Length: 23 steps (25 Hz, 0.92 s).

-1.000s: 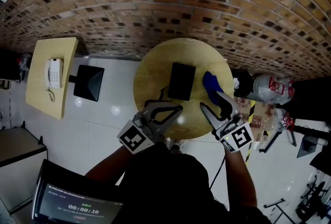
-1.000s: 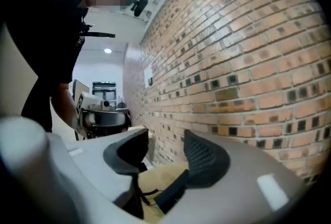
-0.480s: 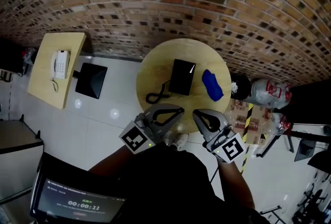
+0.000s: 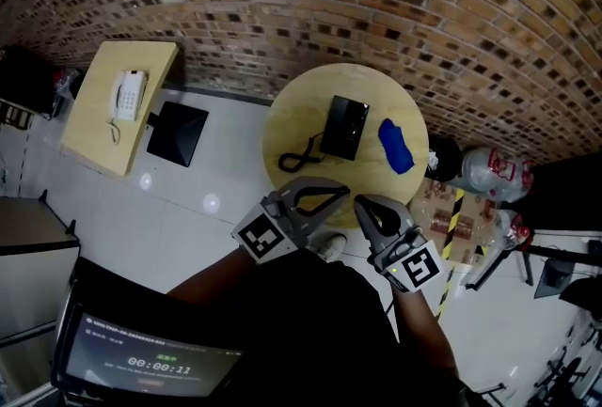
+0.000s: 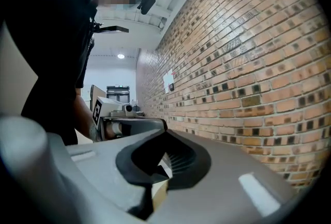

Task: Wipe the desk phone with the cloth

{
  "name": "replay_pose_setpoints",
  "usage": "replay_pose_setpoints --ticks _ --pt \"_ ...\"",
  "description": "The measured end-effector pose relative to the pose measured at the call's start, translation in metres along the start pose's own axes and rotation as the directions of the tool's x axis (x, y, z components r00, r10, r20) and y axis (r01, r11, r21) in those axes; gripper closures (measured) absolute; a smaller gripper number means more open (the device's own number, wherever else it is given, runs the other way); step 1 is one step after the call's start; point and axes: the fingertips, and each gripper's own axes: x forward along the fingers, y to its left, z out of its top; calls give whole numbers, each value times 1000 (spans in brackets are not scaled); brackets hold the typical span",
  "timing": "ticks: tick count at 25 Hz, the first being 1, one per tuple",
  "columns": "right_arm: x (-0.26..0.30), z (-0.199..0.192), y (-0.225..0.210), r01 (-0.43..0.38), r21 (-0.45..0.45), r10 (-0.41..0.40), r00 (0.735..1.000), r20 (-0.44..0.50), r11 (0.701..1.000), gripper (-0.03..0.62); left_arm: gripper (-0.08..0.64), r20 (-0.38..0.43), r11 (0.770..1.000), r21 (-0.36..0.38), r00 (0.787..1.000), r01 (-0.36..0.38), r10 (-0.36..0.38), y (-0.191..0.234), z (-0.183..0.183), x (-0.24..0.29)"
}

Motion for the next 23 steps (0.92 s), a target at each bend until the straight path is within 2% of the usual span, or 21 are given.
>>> replay_pose_setpoints --ticks 9,16,23 --pt "-2 7 6 19 -26 -20 1000 -15 999 592 569 1 1000 11 1000 15 -15 -12 8 -6" --pt "-2 7 8 22 -40 -22 1000 11 999 592 568 -14 1000 -9 1000 12 -12 -14 3 -11" --pt "0 0 9 24 -51 -25 1000 -12 998 592 569 -18 1000 -18 1000 15 -16 -14 1 -13"
